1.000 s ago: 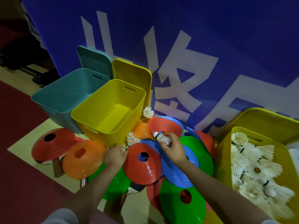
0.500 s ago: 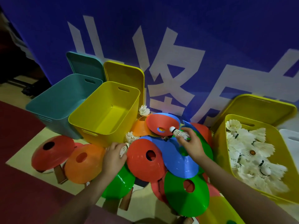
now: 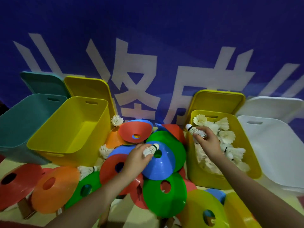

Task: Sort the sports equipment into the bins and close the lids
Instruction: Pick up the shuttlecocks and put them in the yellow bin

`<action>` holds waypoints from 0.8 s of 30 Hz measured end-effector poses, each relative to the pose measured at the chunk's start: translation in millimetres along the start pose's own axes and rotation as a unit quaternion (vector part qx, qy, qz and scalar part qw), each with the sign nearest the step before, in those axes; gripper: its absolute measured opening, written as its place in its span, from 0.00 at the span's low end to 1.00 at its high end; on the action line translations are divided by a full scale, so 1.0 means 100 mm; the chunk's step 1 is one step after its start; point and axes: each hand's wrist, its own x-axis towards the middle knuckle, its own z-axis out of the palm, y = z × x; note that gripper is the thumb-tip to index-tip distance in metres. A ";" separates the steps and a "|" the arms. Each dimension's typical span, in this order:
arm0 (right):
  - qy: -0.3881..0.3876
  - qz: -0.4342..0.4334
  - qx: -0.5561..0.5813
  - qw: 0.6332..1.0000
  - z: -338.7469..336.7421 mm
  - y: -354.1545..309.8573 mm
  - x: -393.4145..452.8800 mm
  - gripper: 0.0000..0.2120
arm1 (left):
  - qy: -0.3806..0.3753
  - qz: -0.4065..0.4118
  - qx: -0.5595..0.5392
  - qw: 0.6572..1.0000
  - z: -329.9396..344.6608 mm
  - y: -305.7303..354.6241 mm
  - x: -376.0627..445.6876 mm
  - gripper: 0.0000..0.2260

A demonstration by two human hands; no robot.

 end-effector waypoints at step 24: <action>0.011 -0.040 -0.125 0.991 -1.42 1.13 -0.01 0.16 | -0.119 0.087 0.215 0.965 1.90 1.32 0.76 0.15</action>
